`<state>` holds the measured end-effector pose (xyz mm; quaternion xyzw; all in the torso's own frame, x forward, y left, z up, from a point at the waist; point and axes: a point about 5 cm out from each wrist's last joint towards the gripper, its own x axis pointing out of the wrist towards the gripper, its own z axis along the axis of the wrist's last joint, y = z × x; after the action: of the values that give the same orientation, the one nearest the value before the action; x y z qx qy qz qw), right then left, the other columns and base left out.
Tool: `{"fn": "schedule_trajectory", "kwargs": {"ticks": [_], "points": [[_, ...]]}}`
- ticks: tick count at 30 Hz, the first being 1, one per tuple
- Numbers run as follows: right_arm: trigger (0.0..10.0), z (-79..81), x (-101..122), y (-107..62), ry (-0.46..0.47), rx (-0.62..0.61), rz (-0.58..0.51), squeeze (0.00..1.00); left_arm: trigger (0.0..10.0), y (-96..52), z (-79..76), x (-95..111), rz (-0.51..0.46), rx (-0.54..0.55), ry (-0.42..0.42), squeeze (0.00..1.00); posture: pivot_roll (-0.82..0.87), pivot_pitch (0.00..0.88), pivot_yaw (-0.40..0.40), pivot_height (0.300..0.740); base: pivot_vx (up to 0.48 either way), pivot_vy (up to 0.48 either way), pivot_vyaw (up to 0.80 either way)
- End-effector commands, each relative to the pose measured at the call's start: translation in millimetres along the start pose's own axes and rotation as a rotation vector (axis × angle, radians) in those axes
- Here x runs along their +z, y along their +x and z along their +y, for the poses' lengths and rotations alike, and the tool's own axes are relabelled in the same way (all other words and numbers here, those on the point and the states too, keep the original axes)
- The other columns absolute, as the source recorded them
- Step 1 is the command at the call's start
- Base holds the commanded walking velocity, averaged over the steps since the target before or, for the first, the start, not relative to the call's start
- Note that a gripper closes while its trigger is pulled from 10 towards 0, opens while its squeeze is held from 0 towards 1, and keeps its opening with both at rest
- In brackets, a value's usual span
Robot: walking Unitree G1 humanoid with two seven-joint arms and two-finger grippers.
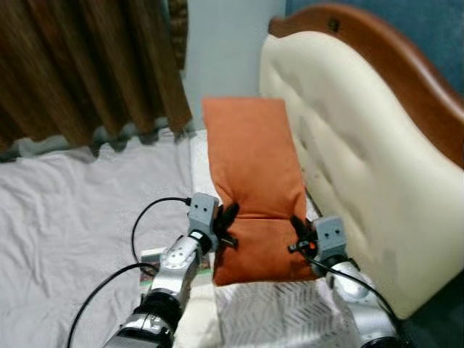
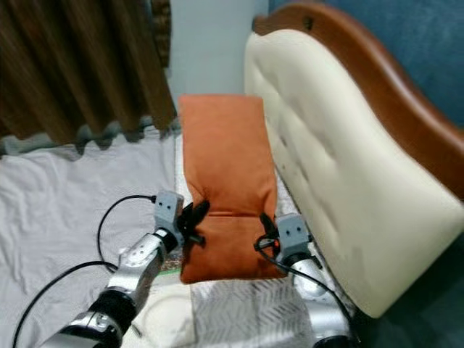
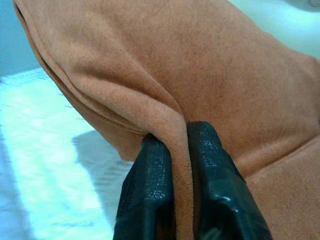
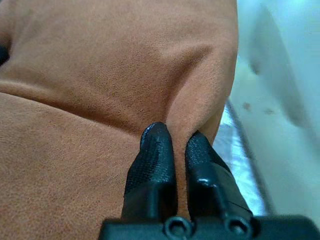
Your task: Clean up the room
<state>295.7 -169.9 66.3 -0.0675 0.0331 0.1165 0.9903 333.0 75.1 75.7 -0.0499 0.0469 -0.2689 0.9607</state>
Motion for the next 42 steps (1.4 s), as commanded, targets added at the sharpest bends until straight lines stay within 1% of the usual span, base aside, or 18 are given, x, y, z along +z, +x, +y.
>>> {"fn": "schedule_trajectory", "kwargs": {"ticks": [1, 5, 8, 9, 11, 13, 15, 16, 17, 19, 20, 21, 25, 26, 30, 33, 39, 42], "points": [[10.0, -9.8, 6.3, 1.6, 0.006, -0.037, -0.021, 0.0, 10.0, -2.8, 17.7, 12.0, -0.041, 0.057, 0.021, 0.0, -0.15, 0.028, 0.048, 0.74, 0.386, -0.277, 0.0], [10.0, -12.2, 7.1, 2.4, -0.007, -0.029, -0.011, 0.0, 10.0, -4.4, 17.0, 7.8, -0.028, 0.059, 0.005, 0.0, -0.15, 0.04, 0.045, 0.74, 0.386, -0.28, 0.0], [10.0, -13.0, 1.3, 0.7, 0.018, -0.028, 0.034, 0.0, 10.0, -5.8, 14.7, 3.1, -0.014, 0.058, -0.008, 0.0, -0.15, 0.056, 0.045, 0.74, 0.387, -0.28, 0.0], [10.0, -12.7, -5.5, -0.2, 0.059, -0.025, 0.074, 0.0, 10.0, -6.5, 12.0, -4.1, 0.018, 0.054, -0.026, 0.0, -0.16, 0.093, 0.047, 0.74, 0.386, -0.281, 0.0], [10.0, -13.6, -19.7, -1.6, 0.067, -0.037, 0.15, 0.0, 10.0, -4.5, 3.9, -14.6, 0.086, 0.01, -0.011, 0.0, -0.17, 0.196, 0.038, 0.74, 0.212, 0.0, 0.0], [10.0, -10.4, -27.6, 0.1, 0.058, -0.058, 0.193, 0.0, 10.0, -0.2, 2.0, -17.2, 0.165, -0.039, 0.049, 0.0, -0.17, 0.295, 0.05, 0.74, 0.0, 0.0, 0.0], [10.0, -18.0, -29.3, 4.1, 0.025, -0.127, 0.205, 0.0, 10.0, 12.6, -1.7, -3.0, 0.186, -0.09, 0.181, 0.0, -0.17, 0.383, 0.077, 0.74, 0.0, 0.0, 0.0], [10.0, -19.7, -27.3, 4.6, 0.002, -0.142, 0.195, 0.0, 10.0, 14.8, -2.6, 0.1, 0.184, -0.098, 0.22, 0.0, -0.18, 0.402, 0.082, 0.74, 0.0, 0.0, 0.0], [10.0, -22.5, -22.8, 5.7, -0.047, -0.162, 0.173, 0.0, 10.0, 17.9, -3.9, 4.4, 0.183, -0.105, 0.306, 0.0, -0.19, 0.425, 0.093, 0.74, 0.0, 0.0, 0.0], [10.0, -35.0, -16.4, 6.9, -0.115, -0.235, 0.151, 0.0, 10.0, 24.5, -9.1, 10.9, 0.178, -0.114, 0.33, 0.0, -0.2, 0.444, 0.106, 0.74, 0.0, 0.0, 0.0], [10.0, -52.3, -9.8, 2.6, -0.191, -0.338, 0.123, 0.0, 10.0, 29.9, -15.2, 17.6, 0.156, -0.129, 0.359, 0.0, -0.21, 0.444, 0.117, 0.74, 0.0, 0.0, 0.0], [10.0, -52.3, -9.8, 2.6, -0.191, -0.338, 0.123, 0.0, 10.0, 29.9, -15.2, 17.6, 0.156, -0.129, 0.359, 0.0, -0.21, 0.444, 0.117, 0.74, 0.0, 0.0, 0.0], [10.0, -67.5, -4.3, -9.1, -0.278, -0.435, 0.084, 0.0, 10.0, 35.7, -23.3, 27.1, 0.104, -0.158, 0.364, 0.0, -0.23, 0.446, 0.131, 0.74, 0.0, 0.0, 0.0], [10.0, -80.0, -4.1, -18.8, -0.312, -0.494, 0.083, 0.0, 10.0, 37.2, -28.5, 26.5, 0.103, -0.172, 0.34, 0.0, -0.24, 0.448, 0.134, 0.74, 0.0, 0.0, 0.0], [10.0, -88.4, -2.5, -25.2, -0.333, -0.531, 0.077, 0.0, 10.0, 37.3, -30.6, 24.6, 0.108, -0.178, 0.314, 0.0, -0.26, 0.455, 0.135, 0.74, 0.0, 0.0, 0.0], [10.0, -107.3, 7.6, -39.4, -0.422, -0.627, 0.044, 0.0, 10.0, 38.7, -36.6, 23.1, 0.109, -0.19, 0.285, 0.0, -0.29, 0.477, 0.128, 0.74, 0.0, 0.0, 0.0], [10.0, -113.4, 3.3, -53.4, -0.45, -0.668, 0.088, 0.0, 10.0, 41.5, -47.1, 19.6, 0.155, -0.233, 0.362, 0.0, -0.33, 0.52, 0.113, 0.74, 0.0, 0.0, 0.0], [10.0, -117.8, -2.7, -63.0, -0.429, -0.721, 0.127, 0.0, 10.0, 43.8, -58.3, 17.9, 0.179, -0.288, 0.439, 0.0, -0.34, 0.547, 0.109, 0.74, 0.0, 0.0, 0.0]]}}
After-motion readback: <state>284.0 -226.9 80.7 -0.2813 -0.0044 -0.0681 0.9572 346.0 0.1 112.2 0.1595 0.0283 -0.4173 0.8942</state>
